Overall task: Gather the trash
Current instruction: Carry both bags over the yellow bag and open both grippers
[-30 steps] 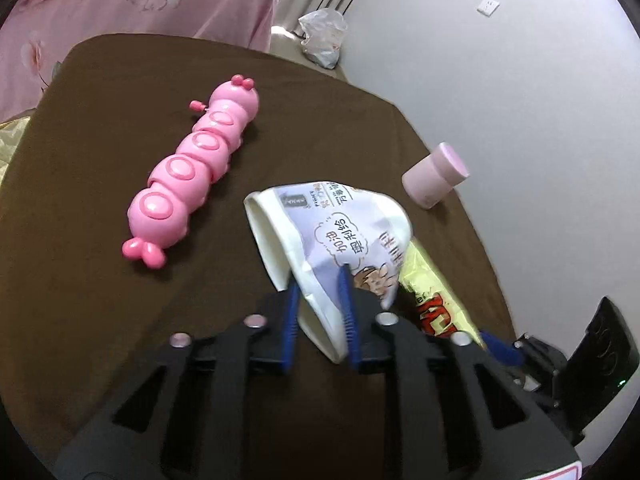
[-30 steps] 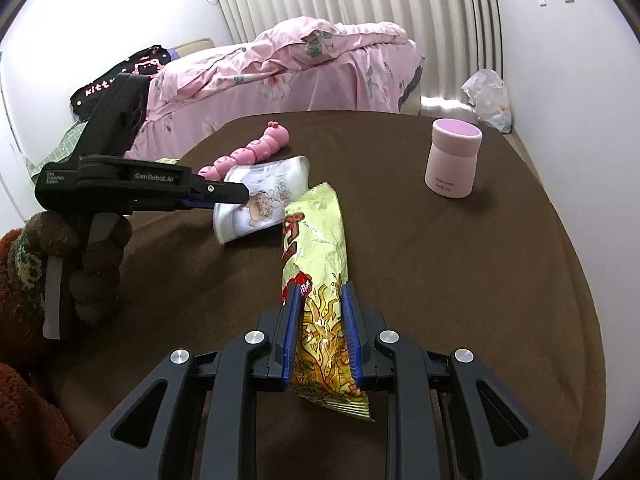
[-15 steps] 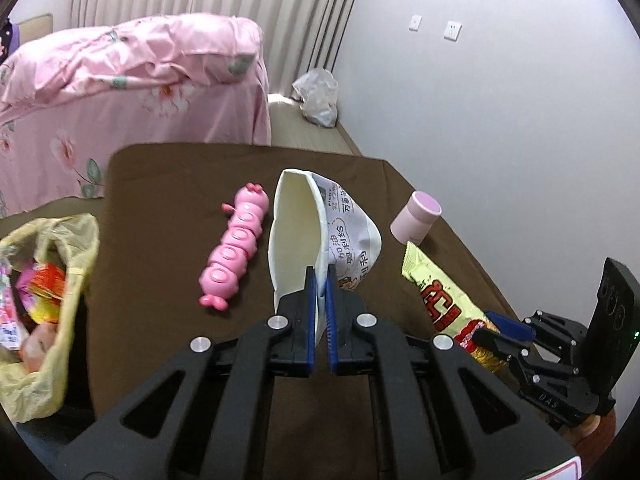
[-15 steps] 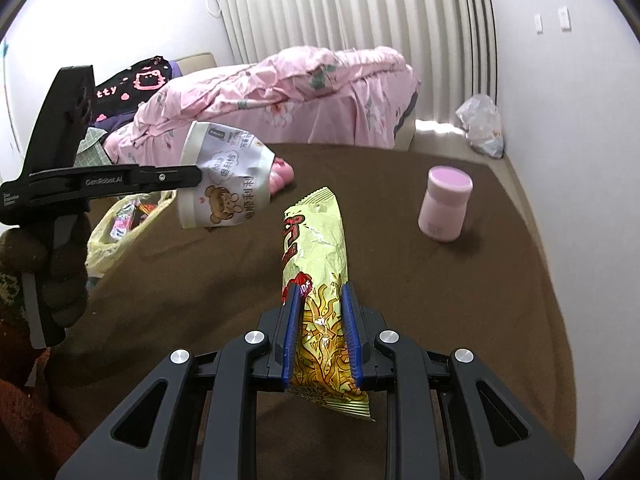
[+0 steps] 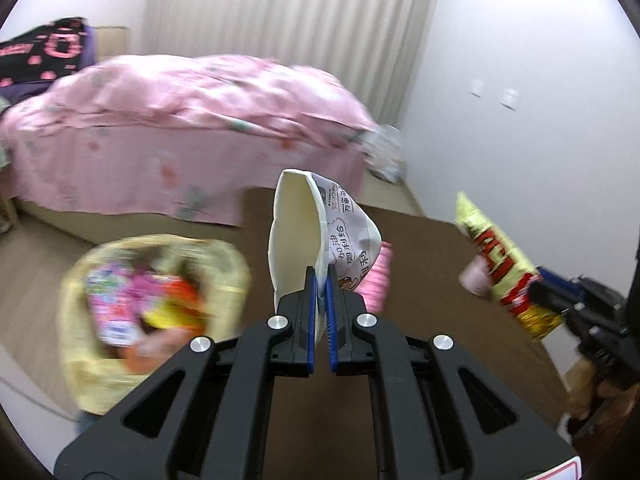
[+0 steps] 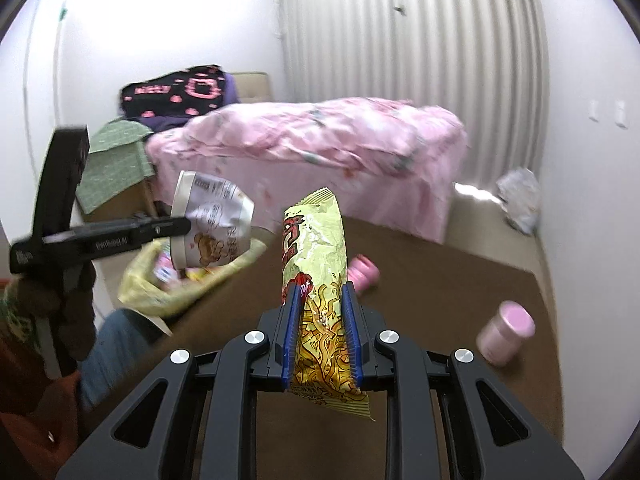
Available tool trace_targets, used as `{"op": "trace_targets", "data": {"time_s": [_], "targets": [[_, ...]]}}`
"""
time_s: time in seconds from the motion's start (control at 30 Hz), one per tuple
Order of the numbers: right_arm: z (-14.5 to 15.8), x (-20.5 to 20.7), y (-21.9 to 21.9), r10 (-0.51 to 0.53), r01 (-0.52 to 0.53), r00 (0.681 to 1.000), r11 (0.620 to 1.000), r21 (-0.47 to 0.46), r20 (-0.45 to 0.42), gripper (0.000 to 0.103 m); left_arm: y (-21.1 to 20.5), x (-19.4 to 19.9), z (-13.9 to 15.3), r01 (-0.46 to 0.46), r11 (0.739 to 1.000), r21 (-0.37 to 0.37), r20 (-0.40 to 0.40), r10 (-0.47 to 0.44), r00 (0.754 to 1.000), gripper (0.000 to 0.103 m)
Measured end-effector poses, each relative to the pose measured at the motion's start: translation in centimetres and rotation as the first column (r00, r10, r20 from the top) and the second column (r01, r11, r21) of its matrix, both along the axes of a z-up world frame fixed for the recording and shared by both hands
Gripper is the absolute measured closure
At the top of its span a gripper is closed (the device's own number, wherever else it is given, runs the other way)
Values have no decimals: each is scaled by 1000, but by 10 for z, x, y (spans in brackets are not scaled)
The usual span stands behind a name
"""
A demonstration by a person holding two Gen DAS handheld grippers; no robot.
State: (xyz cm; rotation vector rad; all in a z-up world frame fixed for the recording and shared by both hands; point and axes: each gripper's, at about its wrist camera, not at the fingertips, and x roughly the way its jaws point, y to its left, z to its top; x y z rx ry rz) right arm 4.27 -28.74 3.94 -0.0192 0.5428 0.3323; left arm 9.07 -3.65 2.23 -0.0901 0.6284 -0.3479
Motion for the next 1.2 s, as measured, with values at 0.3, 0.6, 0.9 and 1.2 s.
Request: {"op": "trace_targets", "data": {"time_s": [0.3,0.6,0.9,1.2], "targets": [[-9,100,111,247,-244,964,969,35,-103,83,121,27,-40,-363,932,-5,-30,362,932,99],[-82,199,205,391,-383,856,919,92,-339,83,153,64,-96,-460,888,-19,-162,451,878,99],[-143,251,242,367,-400,784,915,46,-500,83,151,79,-136,-434,901,18,-292,420,859,99],[-142,245,236,404,-407,774,907,106,-489,83,158,78,-137,-433,899,-61,-294,398,869,98]]}}
